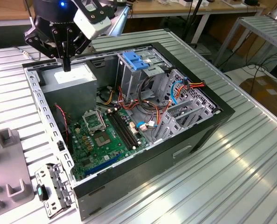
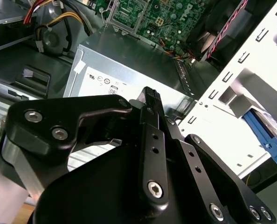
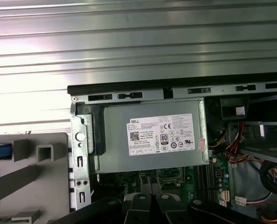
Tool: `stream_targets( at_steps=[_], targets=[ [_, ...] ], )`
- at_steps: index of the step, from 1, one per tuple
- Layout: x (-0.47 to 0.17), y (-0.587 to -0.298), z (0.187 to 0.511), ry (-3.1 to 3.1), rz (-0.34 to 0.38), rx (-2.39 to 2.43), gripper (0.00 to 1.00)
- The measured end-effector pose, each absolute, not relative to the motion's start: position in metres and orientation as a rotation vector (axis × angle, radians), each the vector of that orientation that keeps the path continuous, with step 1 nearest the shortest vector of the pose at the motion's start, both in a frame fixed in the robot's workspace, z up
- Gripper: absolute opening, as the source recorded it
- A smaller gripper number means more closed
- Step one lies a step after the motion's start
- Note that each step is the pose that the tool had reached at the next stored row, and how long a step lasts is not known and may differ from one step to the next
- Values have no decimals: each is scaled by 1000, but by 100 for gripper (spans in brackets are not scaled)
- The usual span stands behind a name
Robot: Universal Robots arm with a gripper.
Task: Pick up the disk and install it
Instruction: 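Reach for the disk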
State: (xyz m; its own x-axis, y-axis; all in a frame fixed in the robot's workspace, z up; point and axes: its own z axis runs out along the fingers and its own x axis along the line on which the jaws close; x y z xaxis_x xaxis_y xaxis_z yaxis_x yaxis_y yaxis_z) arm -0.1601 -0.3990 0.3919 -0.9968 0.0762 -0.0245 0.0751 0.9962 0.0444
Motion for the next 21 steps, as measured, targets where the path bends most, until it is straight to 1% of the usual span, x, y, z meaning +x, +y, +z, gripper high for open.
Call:
stream_targets(
  at_steps=[21],
  targets=[
    [-173,-399,391,3112,68,118,11]
  ],
)
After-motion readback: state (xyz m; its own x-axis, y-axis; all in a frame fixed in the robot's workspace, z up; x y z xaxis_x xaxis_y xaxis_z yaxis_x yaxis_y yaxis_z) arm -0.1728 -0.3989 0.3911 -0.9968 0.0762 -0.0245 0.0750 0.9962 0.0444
